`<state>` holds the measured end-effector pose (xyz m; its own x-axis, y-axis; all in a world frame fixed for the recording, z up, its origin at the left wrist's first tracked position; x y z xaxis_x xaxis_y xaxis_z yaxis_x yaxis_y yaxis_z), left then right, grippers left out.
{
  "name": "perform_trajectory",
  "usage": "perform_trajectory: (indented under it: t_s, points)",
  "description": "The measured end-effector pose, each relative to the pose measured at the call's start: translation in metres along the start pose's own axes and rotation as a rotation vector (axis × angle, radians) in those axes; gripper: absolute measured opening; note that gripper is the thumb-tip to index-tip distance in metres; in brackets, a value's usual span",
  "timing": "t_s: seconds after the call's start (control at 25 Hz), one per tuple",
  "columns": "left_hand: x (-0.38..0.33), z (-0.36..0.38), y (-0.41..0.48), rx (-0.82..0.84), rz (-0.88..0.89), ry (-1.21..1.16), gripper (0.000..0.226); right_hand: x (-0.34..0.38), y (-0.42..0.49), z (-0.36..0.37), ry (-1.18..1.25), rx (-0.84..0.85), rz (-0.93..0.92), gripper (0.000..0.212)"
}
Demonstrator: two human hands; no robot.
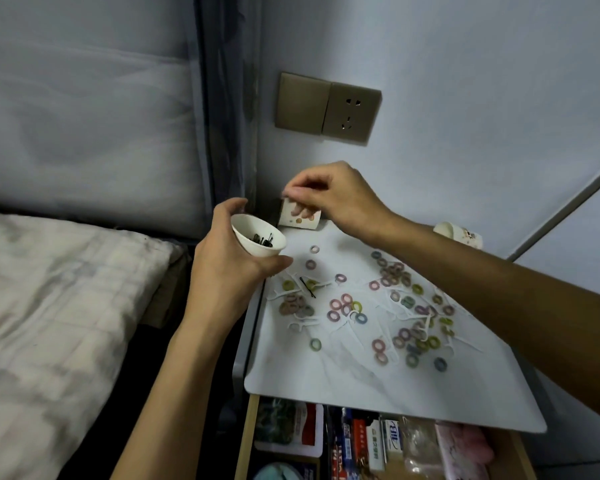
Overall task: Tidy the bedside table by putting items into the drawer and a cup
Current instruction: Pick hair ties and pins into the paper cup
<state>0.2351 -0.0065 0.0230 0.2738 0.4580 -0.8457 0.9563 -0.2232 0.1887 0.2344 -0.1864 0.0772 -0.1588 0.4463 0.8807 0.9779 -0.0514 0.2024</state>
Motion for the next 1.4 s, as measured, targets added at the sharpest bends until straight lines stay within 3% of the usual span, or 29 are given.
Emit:
perform_trajectory:
  t_s: [0.08,0.16,0.28,0.6,0.76,0.84,1.0,1.08,1.16,1.28,1.4]
  points:
    - [0.003,-0.003,0.001,-0.034,-0.002,-0.023,0.087,-0.040,-0.004,0.002,-0.126,-0.031,0.164,0.008]
    - [0.005,-0.005,0.001,-0.055,0.002,-0.038,0.088,-0.086,-0.016,0.015,-0.352,0.057,0.306,0.008]
    - [0.005,-0.008,0.001,-0.070,0.009,-0.055,0.089,-0.131,-0.027,0.033,-0.549,0.062,0.406,0.012]
    - [0.006,-0.010,0.002,-0.066,0.010,-0.047,0.087,-0.137,-0.036,0.043,-0.832,0.037,0.382,0.015]
    - [0.004,-0.010,0.000,-0.062,0.006,-0.048,0.088,-0.121,-0.045,0.067,-1.209,0.226,0.186,0.022]
    - [0.006,-0.011,0.000,-0.070,0.006,-0.047,0.088,-0.120,-0.048,0.074,-1.301,0.288,0.178,0.027]
    - [0.008,-0.016,0.000,-0.075,-0.010,-0.048,0.087,-0.126,-0.045,0.062,-1.260,0.276,0.229,0.029]
    - [0.011,-0.020,0.001,-0.084,-0.015,-0.052,0.085,-0.129,-0.042,0.051,-1.116,0.222,0.262,0.034]
    - [0.012,-0.025,0.002,-0.097,-0.020,-0.056,0.083,-0.129,-0.035,0.043,-0.946,0.166,0.273,0.025]
    - [0.012,-0.027,0.002,-0.105,-0.030,-0.063,0.082,-0.121,-0.009,0.040,-0.755,0.183,0.152,0.012]
    - [0.012,-0.024,0.002,-0.108,-0.026,-0.055,0.085,-0.118,0.014,0.047,-0.755,0.323,-0.038,0.017]
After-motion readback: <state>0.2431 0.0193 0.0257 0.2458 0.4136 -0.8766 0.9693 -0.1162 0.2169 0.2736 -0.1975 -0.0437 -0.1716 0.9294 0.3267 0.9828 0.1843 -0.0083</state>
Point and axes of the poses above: each hand's wrist, its own y-axis towards the middle knuckle, its own z-axis out of the palm, x = y × z, the point moved 3 cm from there along y, towards the middle knuckle, and after that the axes turned 11 degrees about y, right-handed, at the moved point
